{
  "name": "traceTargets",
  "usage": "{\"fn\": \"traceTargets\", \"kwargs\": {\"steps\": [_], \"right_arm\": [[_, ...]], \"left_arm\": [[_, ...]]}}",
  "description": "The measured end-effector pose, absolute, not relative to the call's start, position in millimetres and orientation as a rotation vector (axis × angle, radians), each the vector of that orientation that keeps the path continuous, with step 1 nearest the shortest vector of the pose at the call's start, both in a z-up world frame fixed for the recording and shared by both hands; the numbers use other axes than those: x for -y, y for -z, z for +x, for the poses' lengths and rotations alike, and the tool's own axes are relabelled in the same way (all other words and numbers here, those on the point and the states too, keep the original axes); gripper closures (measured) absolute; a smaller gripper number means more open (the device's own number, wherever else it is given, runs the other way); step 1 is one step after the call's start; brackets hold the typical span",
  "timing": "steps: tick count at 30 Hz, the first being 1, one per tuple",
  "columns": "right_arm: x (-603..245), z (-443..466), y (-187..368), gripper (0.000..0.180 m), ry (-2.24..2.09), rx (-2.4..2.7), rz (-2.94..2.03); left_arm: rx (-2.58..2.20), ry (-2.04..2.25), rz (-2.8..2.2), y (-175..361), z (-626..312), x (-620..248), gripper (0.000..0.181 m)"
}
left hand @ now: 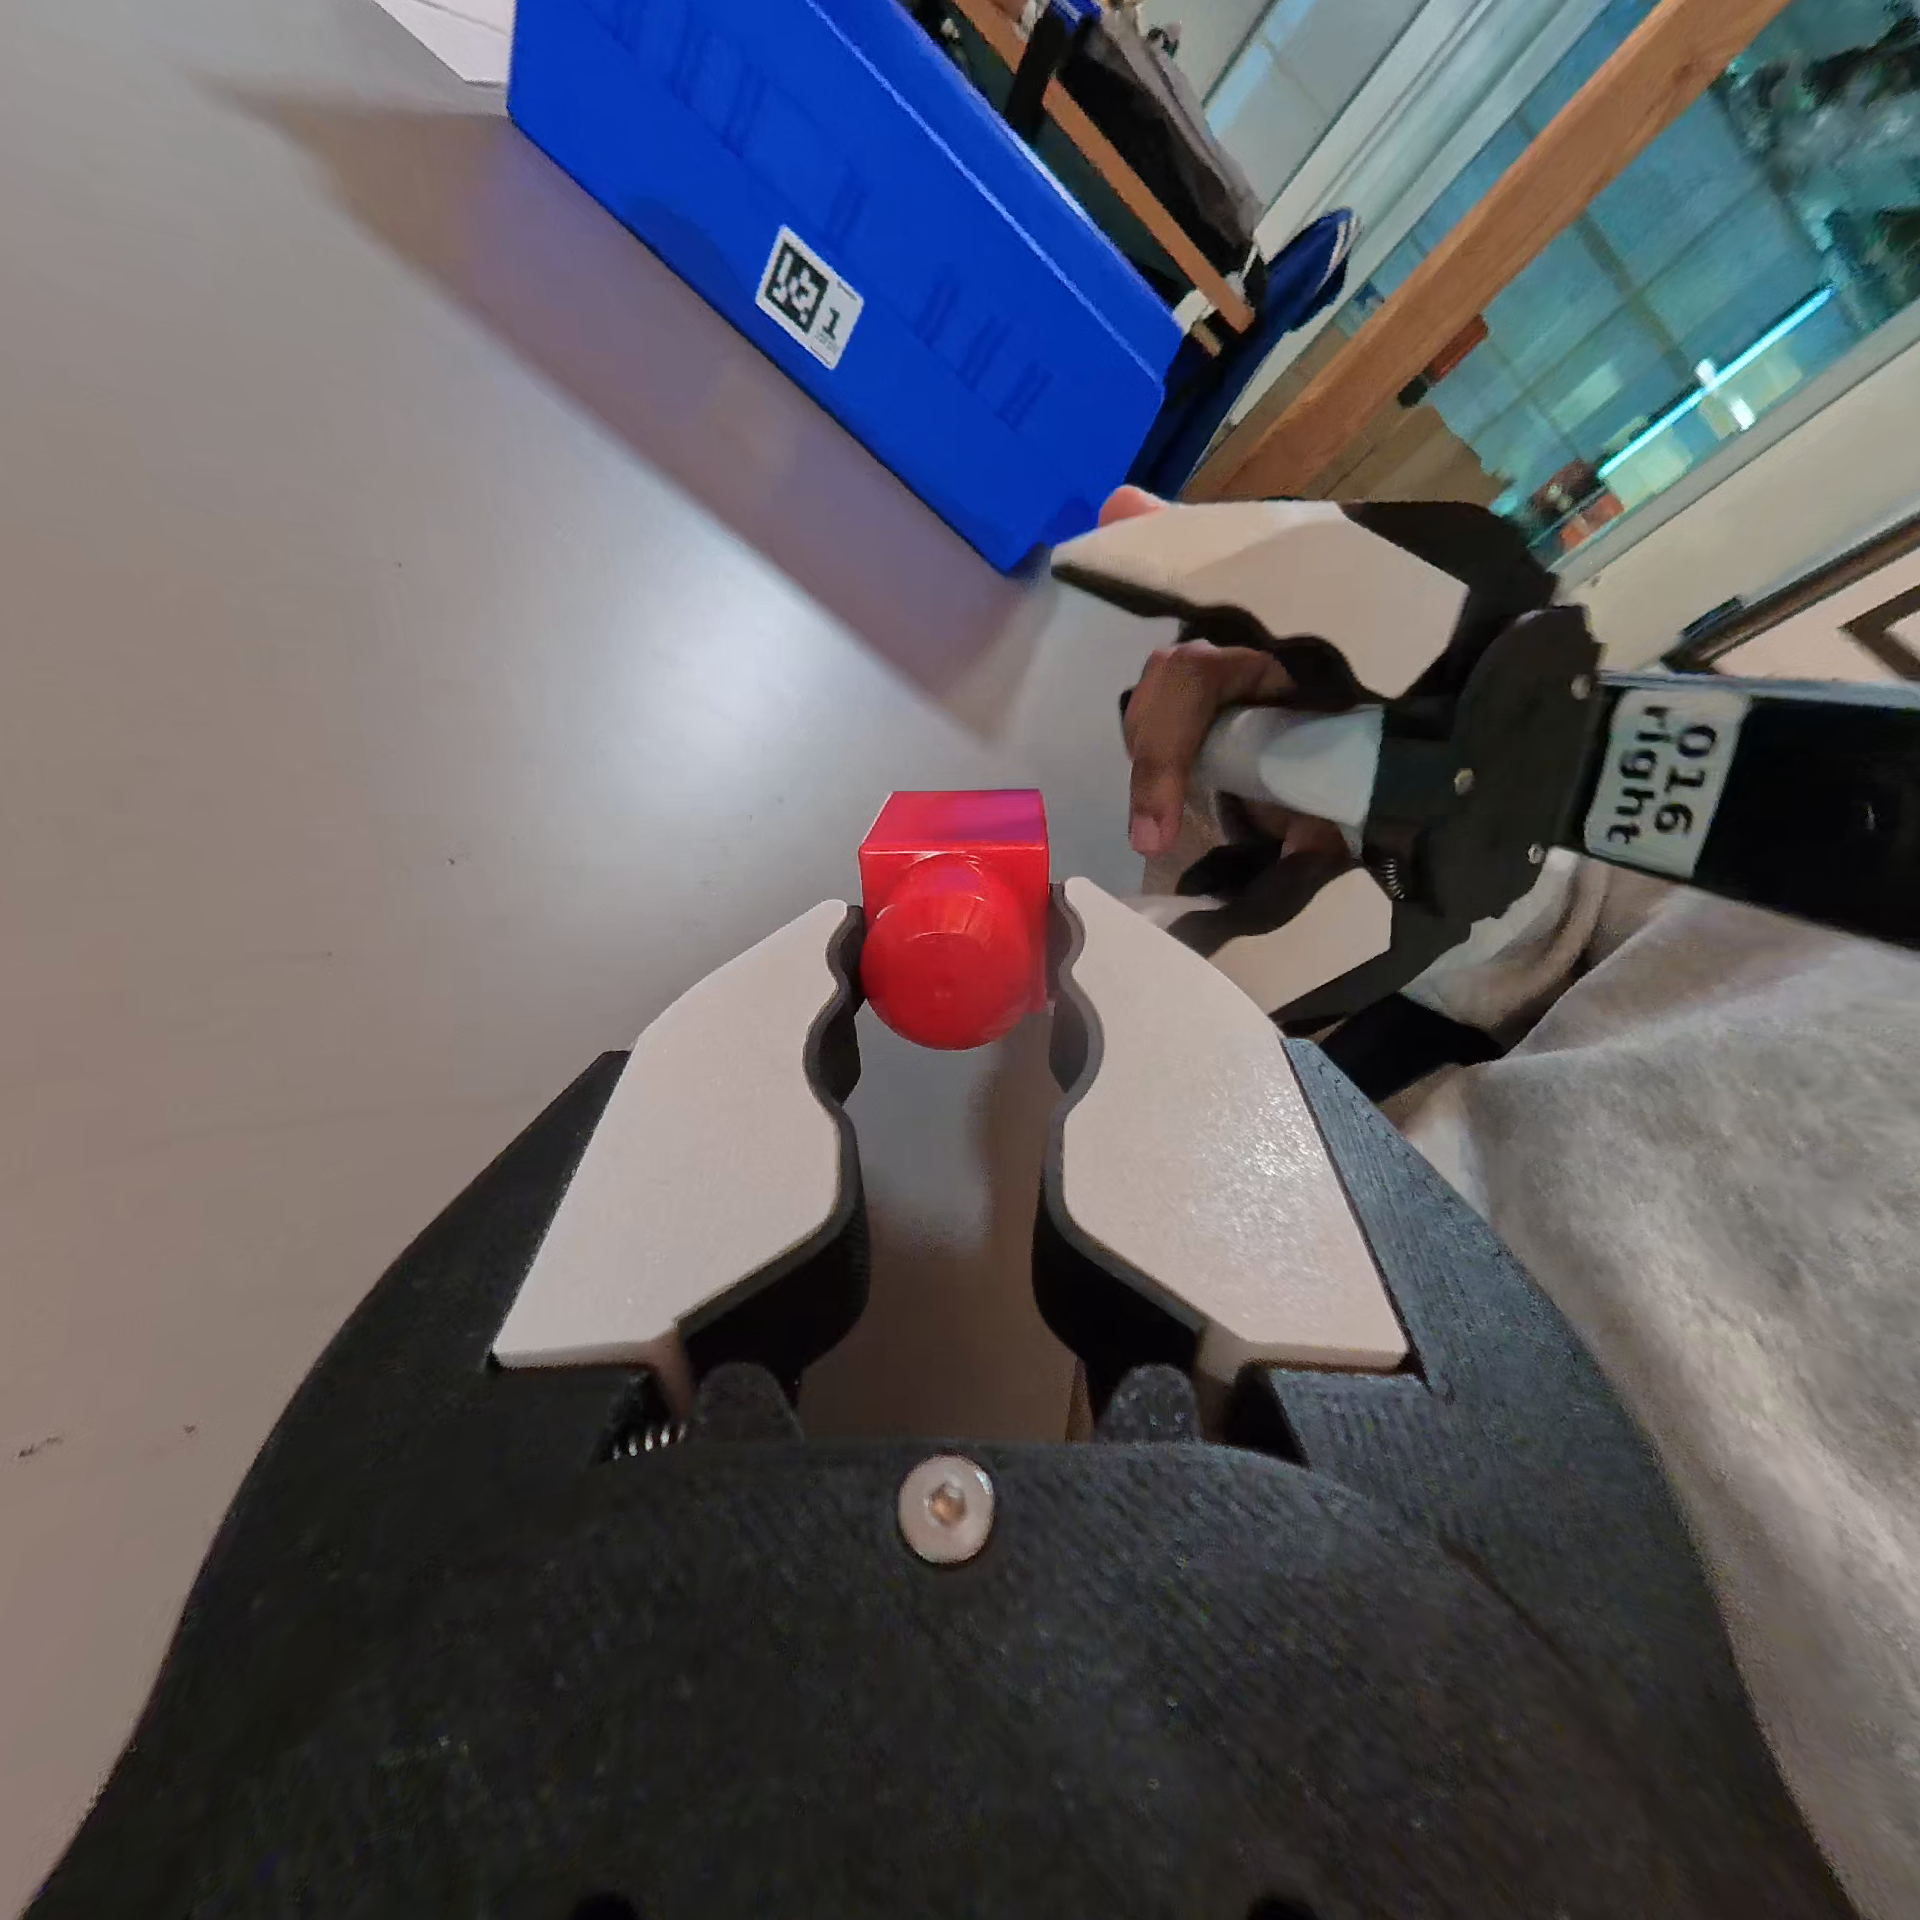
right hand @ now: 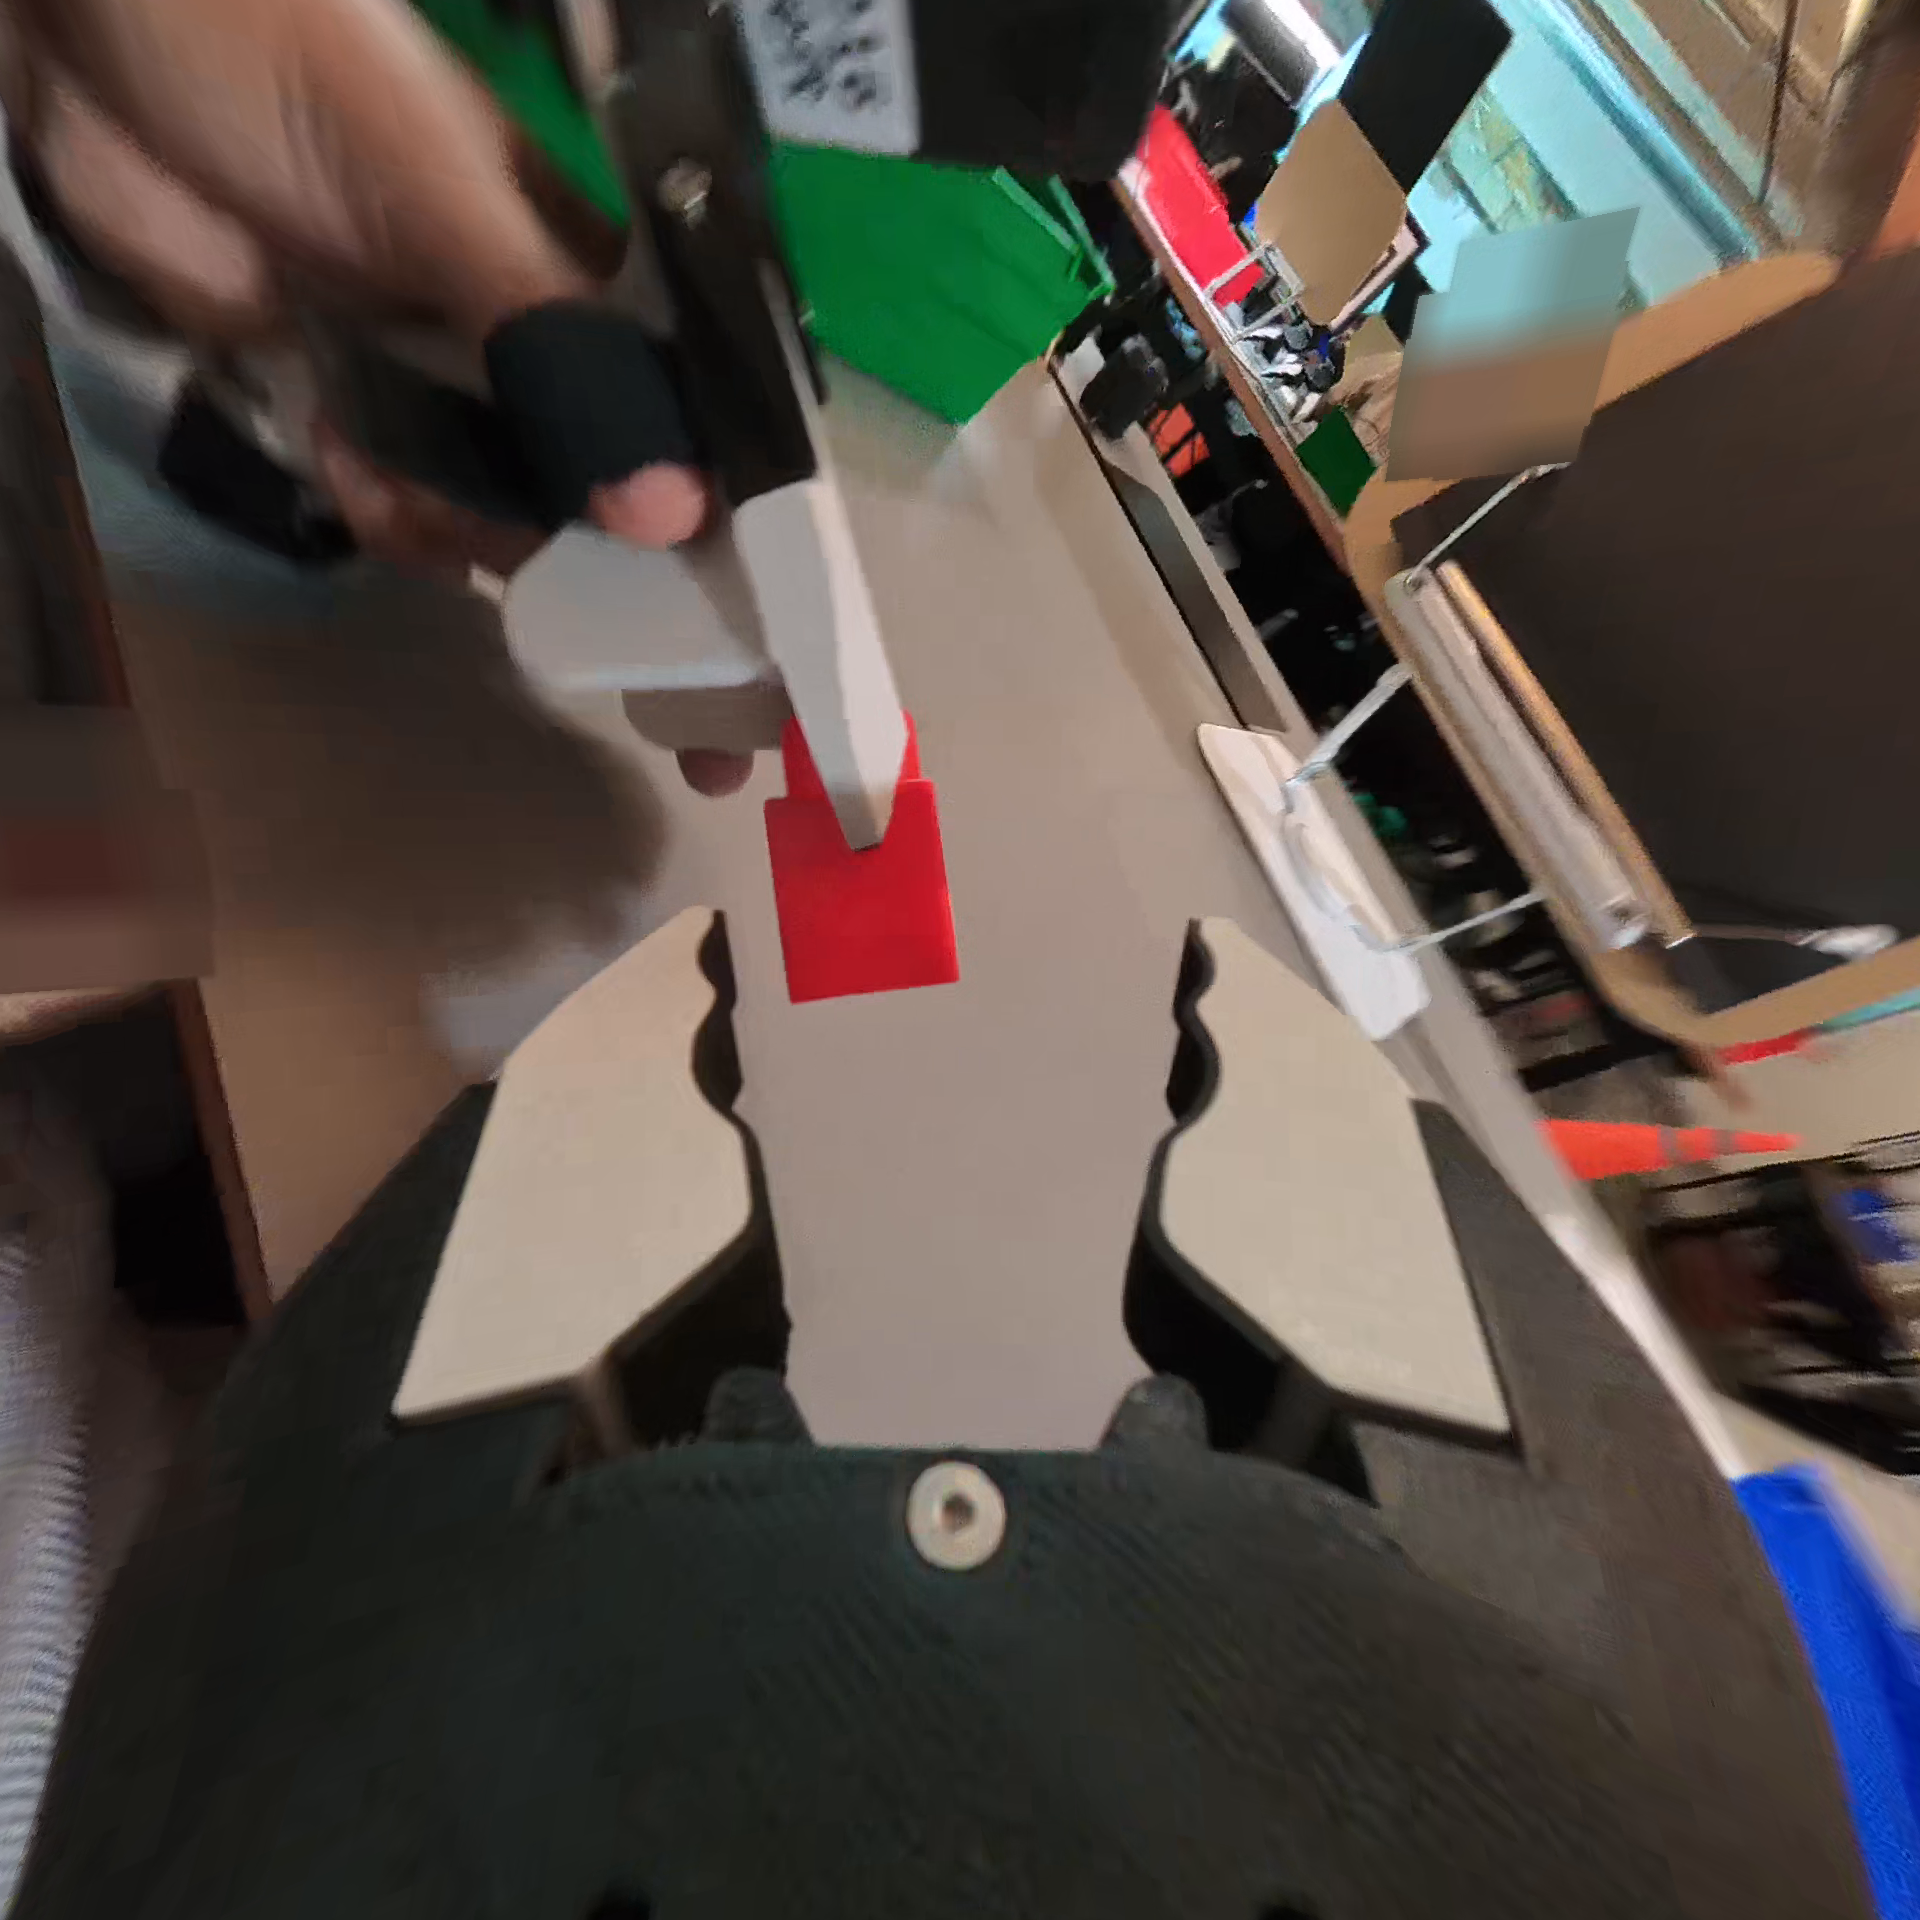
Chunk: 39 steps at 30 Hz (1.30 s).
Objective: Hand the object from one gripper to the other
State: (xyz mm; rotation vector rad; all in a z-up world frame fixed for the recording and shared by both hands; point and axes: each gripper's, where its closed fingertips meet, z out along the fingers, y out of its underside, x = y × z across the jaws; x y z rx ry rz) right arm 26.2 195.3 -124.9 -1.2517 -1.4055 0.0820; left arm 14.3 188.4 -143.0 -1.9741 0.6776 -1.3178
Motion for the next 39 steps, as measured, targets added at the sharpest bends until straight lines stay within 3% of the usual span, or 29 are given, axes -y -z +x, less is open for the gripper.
{"fn": "traceTargets", "kwargs": {"steps": [1,6,13,24,31,35,39], "right_arm": [[-196.3,26.7,121.6,0.093,-0.187,1.351,-1.3],[-203.7,34.8,110.7,0.093,-0.82,1.041,-1.544],[-201.5,40.2,95.2,0.114,-1.664,0.608,-1.689],[-179.5,26.3,98.8,0.145,-1.67,0.757,-1.686],[-179.5,28.0,96.9,0.147,-1.633,0.778,-1.67],[-182.9,32.0,92.9,0.147,-1.654,0.742,-1.658],[-185.2,34.4,92.5,0.147,-1.808,0.643,-1.681]], "left_arm": [[-0.652,1.348,-1.964,140.6,13.2,-189.4,0.147],[-0.511,1.532,-1.908,128.6,8.2,-193.2,0.147],[-0.506,1.638,-1.783,111.2,8.2,-190.3,0.147],[-0.656,1.607,-1.69,98.9,19.9,-174.5,0.147],[-0.648,1.597,-1.682,97.8,22.1,-174.2,0.147],[-0.645,1.534,-1.683,99.0,21.6,-178.3,0.123],[-0.742,1.361,-1.623,97.3,19.9,-178.8,0.116]]}}
